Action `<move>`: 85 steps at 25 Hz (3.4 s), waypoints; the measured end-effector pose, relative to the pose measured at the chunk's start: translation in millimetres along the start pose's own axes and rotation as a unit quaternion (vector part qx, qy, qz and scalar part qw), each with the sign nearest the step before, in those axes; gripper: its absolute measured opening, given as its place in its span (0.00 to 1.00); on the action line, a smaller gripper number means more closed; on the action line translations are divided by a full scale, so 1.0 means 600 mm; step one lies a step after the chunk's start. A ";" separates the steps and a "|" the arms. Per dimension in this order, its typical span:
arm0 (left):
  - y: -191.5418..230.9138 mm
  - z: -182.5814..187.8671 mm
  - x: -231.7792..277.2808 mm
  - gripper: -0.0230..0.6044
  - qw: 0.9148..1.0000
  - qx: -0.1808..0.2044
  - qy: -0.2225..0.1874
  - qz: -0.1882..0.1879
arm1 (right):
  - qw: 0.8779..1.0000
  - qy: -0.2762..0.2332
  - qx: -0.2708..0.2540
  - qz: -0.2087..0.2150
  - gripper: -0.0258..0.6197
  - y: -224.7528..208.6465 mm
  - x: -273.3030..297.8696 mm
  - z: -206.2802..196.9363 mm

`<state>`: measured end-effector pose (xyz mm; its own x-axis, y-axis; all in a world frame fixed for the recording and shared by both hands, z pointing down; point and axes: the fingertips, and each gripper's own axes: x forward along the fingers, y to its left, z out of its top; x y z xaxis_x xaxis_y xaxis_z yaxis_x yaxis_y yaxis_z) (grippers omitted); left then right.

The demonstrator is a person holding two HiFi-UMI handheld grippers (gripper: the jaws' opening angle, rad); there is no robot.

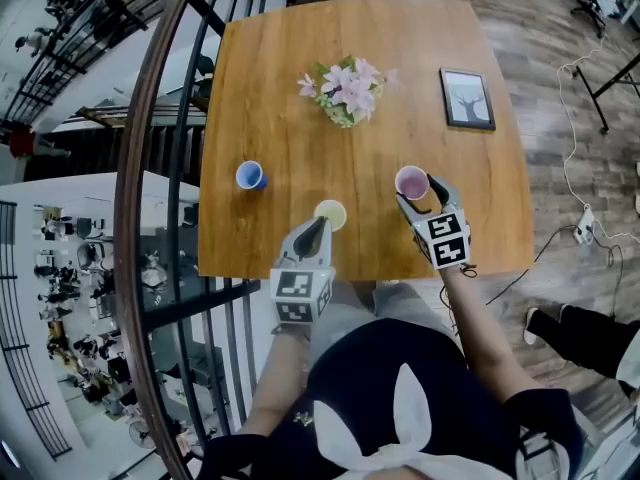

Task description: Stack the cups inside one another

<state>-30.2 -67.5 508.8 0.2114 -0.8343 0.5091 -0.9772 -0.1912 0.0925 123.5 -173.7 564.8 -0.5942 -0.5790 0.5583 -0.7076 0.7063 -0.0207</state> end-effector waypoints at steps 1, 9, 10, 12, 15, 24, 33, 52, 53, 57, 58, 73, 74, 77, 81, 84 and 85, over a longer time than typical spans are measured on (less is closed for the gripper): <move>0.009 0.003 0.001 0.09 1.000 -0.001 -0.002 -0.002 | 1.000 -0.006 0.000 -0.004 0.52 0.002 -0.003 0.011; 0.081 0.024 -0.009 0.09 1.000 -0.006 -0.016 -0.016 | 0.997 -0.066 -0.005 -0.042 0.52 0.026 -0.032 0.117; 0.092 0.027 -0.011 0.09 1.000 -0.007 -0.017 -0.017 | 0.996 -0.074 -0.006 -0.046 0.52 0.030 -0.035 0.130; 0.112 0.032 -0.017 0.09 1.000 -0.008 -0.019 -0.016 | 0.995 -0.088 -0.009 -0.051 0.52 0.041 -0.043 0.158; 0.139 0.038 -0.025 0.09 1.000 -0.010 -0.024 -0.014 | 0.993 -0.105 -0.016 -0.056 0.52 0.062 -0.052 0.195; 0.191 0.033 -0.043 0.09 0.999 -0.018 -0.029 -0.017 | 0.989 -0.132 -0.030 -0.056 0.52 0.117 -0.053 0.254; 0.214 0.023 -0.059 0.09 0.999 -0.019 -0.028 -0.020 | 0.989 -0.137 -0.031 -0.049 0.52 0.158 -0.051 0.263; 0.230 -0.012 -0.093 0.09 0.999 -0.030 -0.021 -0.007 | 0.989 -0.137 -0.039 0.035 0.52 0.282 -0.034 0.252; 0.231 -0.014 -0.095 0.09 0.999 -0.030 -0.019 -0.007 | 0.989 -0.137 -0.037 0.038 0.52 0.286 -0.033 0.250; 0.237 -0.020 -0.100 0.09 0.999 -0.032 -0.021 -0.002 | 0.990 -0.128 -0.028 0.051 0.52 0.298 -0.025 0.231; 0.238 -0.021 -0.101 0.09 0.999 -0.032 -0.022 -0.001 | 0.990 -0.125 -0.028 0.054 0.52 0.301 -0.022 0.225; 0.244 -0.030 -0.116 0.09 0.999 -0.041 -0.021 0.007 | 0.994 -0.069 -0.009 0.088 0.52 0.322 0.030 0.130; 0.246 -0.032 -0.117 0.09 0.999 -0.041 -0.020 0.008 | 0.994 -0.066 -0.009 0.090 0.52 0.323 0.034 0.126; 0.249 -0.036 -0.117 0.09 0.999 -0.043 -0.017 0.011 | 0.994 -0.055 -0.009 0.094 0.52 0.324 0.046 0.112; 0.250 -0.036 -0.115 0.09 0.999 -0.043 -0.015 0.014 | 0.994 -0.040 -0.008 0.100 0.53 0.323 0.063 0.090; 0.252 -0.036 -0.114 0.09 0.999 -0.043 -0.014 0.016 | 0.994 -0.032 -0.017 0.103 0.53 0.326 0.076 0.075; 0.253 -0.037 -0.113 0.09 0.999 -0.043 -0.013 0.017 | 0.994 -0.031 -0.020 0.105 0.53 0.327 0.080 0.072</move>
<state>-193.6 -28.6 507.5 0.1784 -0.8530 0.4905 -0.9815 -0.1192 0.1498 -60.1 -80.5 551.6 -0.7509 -0.4398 0.4927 -0.5500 0.8294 -0.0977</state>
